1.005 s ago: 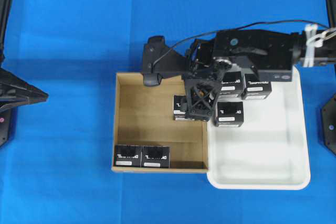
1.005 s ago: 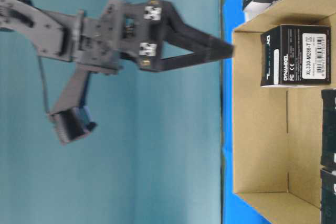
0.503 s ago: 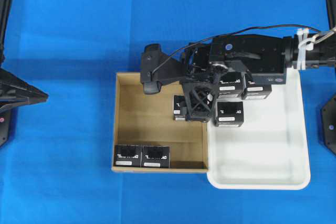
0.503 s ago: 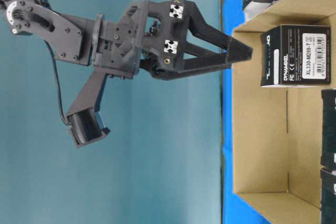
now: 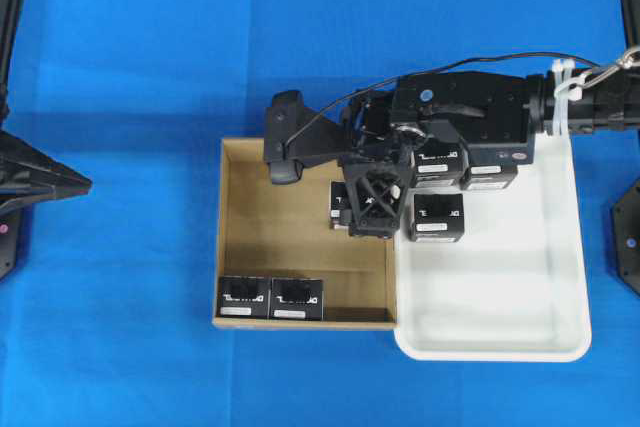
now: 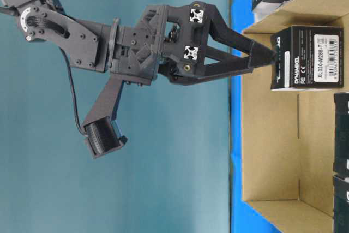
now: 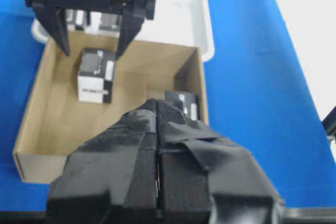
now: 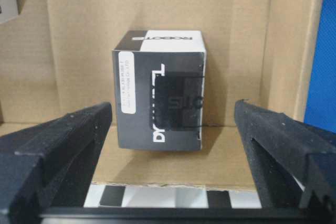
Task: Pick the box from inside the cardboard box.
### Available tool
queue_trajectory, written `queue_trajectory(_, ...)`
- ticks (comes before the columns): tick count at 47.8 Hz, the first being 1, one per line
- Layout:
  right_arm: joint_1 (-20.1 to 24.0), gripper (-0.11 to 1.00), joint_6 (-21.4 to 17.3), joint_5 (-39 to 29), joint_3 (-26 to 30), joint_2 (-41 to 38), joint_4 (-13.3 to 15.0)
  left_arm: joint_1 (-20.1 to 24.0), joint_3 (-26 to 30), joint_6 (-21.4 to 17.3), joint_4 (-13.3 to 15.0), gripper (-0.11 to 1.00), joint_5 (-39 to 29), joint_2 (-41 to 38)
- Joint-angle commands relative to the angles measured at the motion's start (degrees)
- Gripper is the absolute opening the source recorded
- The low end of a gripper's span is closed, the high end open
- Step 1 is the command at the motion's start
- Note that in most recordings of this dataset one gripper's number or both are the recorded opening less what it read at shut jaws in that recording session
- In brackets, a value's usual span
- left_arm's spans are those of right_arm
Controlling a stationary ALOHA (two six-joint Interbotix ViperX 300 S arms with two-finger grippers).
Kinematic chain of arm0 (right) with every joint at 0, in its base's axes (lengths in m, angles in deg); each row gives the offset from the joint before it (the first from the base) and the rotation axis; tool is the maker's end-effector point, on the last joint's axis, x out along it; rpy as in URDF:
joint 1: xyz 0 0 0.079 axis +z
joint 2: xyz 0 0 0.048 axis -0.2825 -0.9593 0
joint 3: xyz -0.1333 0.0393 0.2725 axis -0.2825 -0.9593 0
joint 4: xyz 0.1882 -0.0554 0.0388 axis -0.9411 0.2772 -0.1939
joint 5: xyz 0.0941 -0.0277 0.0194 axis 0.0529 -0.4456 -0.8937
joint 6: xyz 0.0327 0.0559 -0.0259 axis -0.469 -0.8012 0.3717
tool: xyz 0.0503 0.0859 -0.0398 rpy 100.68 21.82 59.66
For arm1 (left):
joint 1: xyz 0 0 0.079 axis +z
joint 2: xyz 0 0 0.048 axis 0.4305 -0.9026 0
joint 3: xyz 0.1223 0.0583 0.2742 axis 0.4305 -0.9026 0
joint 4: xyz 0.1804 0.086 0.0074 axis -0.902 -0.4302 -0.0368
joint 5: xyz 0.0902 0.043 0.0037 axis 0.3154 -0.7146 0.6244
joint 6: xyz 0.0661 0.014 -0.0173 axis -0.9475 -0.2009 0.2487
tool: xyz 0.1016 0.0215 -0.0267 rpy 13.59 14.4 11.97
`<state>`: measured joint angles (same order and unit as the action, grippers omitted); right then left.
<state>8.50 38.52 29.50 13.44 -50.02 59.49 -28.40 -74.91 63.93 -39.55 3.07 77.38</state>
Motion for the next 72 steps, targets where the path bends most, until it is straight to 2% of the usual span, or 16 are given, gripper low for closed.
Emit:
queue_trajectory(1, 0.62, 1.00, 0.00, 0.53, 0.09, -0.35, -0.35, 0.00, 1.58, 0.09, -0.18, -0.06, 0.53, -0.44)
queue_trajectory(15, 1.49, 1.00, 0.09, 2.72, -1.41, -2.37, -1.49, 0.09, 1.41, 0.09, -0.09, -0.06, 0.53, -0.62)
queue_trajectory(29, 1.05, 1.00, 0.53, 9.67, -4.92, -3.16, -1.41, 0.26, 1.23, 0.09, -0.18, -0.06, 0.53, -0.97)
queue_trajectory(42, 1.49, 0.97, 0.00, 11.16, -4.31, -3.69, -1.41, 0.26, 1.14, 0.09, -0.18, -0.06, 0.53, -1.58)
queue_trajectory(46, 1.49, 0.87, 0.18, 10.11, -3.78, -3.78, -1.05, 0.35, 1.14, 0.09, -0.18, -0.06, 0.53, -1.49)
queue_trajectory(52, 2.55, 0.62, 0.70, 6.59, -2.46, -3.78, -0.97, 0.44, 1.14, 0.09, -0.18, -0.06, 0.53, -1.49)
queue_trajectory(61, 3.96, 0.61, 0.26, 2.11, 1.58, -2.11, -1.14, 0.44, 1.23, 0.09, -0.18, -0.06, 0.53, -1.58)
queue_trajectory(72, 2.72, 0.61, -0.26, -7.56, 8.70, 2.20, -1.14, 0.44, 1.23, 0.18, -0.09, -0.06, 0.53, -1.49)
